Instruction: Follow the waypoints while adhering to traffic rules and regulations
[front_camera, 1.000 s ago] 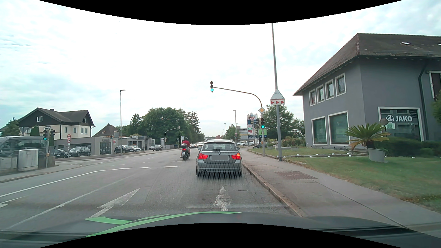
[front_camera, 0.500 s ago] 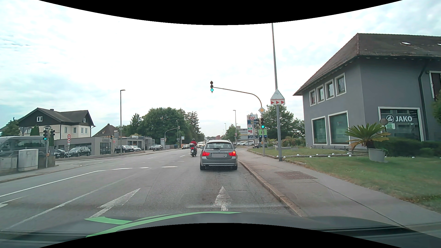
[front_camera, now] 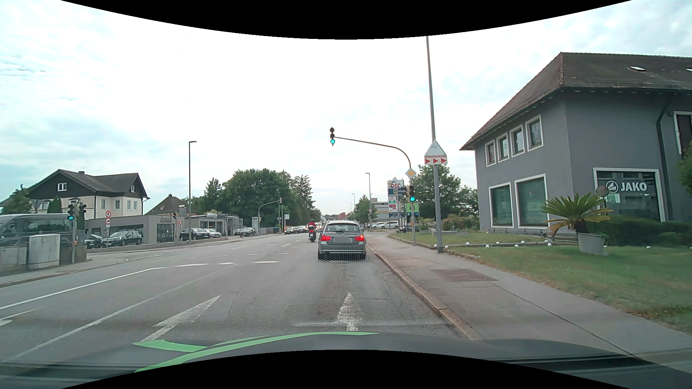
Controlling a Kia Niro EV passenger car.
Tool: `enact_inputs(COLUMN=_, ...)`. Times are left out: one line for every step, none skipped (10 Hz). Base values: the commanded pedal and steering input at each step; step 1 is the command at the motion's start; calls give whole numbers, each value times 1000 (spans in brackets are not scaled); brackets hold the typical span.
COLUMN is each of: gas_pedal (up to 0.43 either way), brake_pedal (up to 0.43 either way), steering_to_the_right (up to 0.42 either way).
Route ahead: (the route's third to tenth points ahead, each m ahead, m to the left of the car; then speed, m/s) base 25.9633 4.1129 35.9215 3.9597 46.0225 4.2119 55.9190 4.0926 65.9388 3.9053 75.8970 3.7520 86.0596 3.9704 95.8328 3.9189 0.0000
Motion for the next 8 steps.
enact_inputs(gas_pedal=0, brake_pedal=0, steering_to_the_right=0)
enact_inputs(gas_pedal=0, brake_pedal=0, steering_to_the_right=1)
enact_inputs(gas_pedal=0, brake_pedal=0, steering_to_the_right=1)
enact_inputs(gas_pedal=0, brake_pedal=0, steering_to_the_right=1)
enact_inputs(gas_pedal=28, brake_pedal=0, steering_to_the_right=1)
enact_inputs(gas_pedal=98, brake_pedal=0, steering_to_the_right=1)
enact_inputs(gas_pedal=98, brake_pedal=0, steering_to_the_right=1)
enact_inputs(gas_pedal=110, brake_pedal=0, steering_to_the_right=1)
